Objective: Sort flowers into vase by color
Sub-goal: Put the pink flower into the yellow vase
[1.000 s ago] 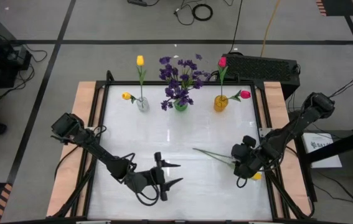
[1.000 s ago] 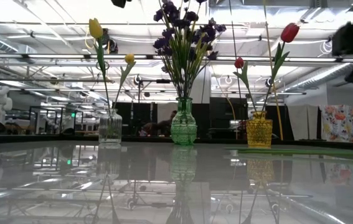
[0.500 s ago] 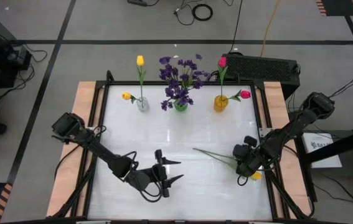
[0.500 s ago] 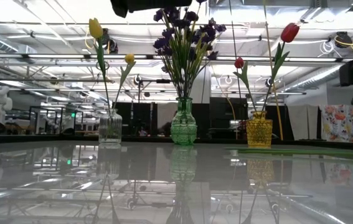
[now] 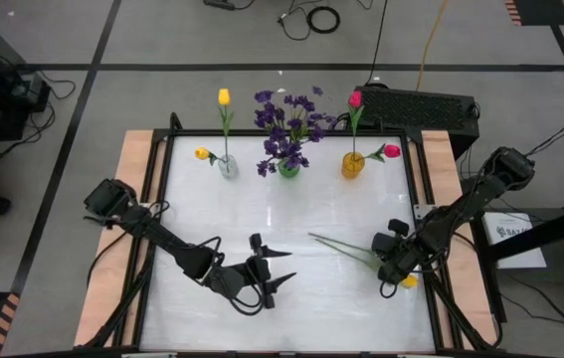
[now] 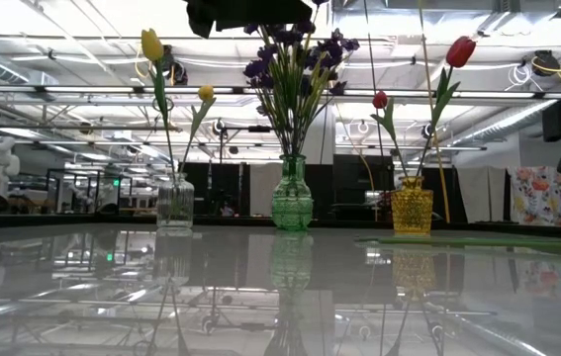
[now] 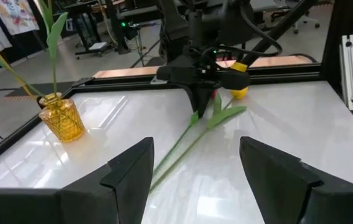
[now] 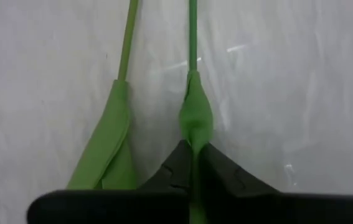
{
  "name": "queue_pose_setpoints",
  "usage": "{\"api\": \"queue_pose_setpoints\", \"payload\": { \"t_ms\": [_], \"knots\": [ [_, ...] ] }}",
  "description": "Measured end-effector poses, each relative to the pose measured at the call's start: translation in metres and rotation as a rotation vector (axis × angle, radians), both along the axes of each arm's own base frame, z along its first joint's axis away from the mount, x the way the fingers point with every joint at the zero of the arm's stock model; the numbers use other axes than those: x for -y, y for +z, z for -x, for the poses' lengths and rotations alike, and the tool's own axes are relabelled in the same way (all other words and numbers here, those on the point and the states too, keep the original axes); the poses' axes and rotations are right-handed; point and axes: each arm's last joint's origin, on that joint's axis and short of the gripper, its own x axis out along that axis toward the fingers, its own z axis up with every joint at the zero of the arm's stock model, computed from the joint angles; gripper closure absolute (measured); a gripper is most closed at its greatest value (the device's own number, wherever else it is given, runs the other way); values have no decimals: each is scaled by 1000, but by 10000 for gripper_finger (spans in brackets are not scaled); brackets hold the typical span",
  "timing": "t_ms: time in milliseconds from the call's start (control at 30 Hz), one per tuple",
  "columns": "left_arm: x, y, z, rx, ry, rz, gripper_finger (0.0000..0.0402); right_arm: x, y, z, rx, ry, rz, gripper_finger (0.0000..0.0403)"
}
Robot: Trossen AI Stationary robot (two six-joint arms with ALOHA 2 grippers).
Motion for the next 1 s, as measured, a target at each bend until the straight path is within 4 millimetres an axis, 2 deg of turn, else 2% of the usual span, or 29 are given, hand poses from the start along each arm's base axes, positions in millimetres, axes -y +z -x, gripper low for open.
{"api": "queue_pose_setpoints", "payload": {
  "t_ms": [133, 233, 433, 600, 733, 900, 1000],
  "knots": [
    [-6, 0, -4, -1, -12, 19, 160, -1, 2, -1, 1, 10, 2, 391],
    [-13, 0, -8, -4, -11, 27, 160, -4, 11, -5, 0, 26, 8, 392],
    [-31, 14, -27, -30, -100, 74, 160, -13, 52, -21, 15, 103, 7, 400],
    [-46, 29, -45, -174, -169, 89, 160, -17, 95, -36, 34, 173, -55, 399],
    [-58, 33, -49, -269, -211, 122, 160, -14, 125, -46, 61, 216, -65, 399],
    [-63, 26, -47, -348, -210, 137, 160, -11, 149, -56, 53, 253, -31, 399],
    [-65, 25, -46, -350, -112, 79, 160, -11, 155, -64, 37, 282, -5, 399]
  ]
}}
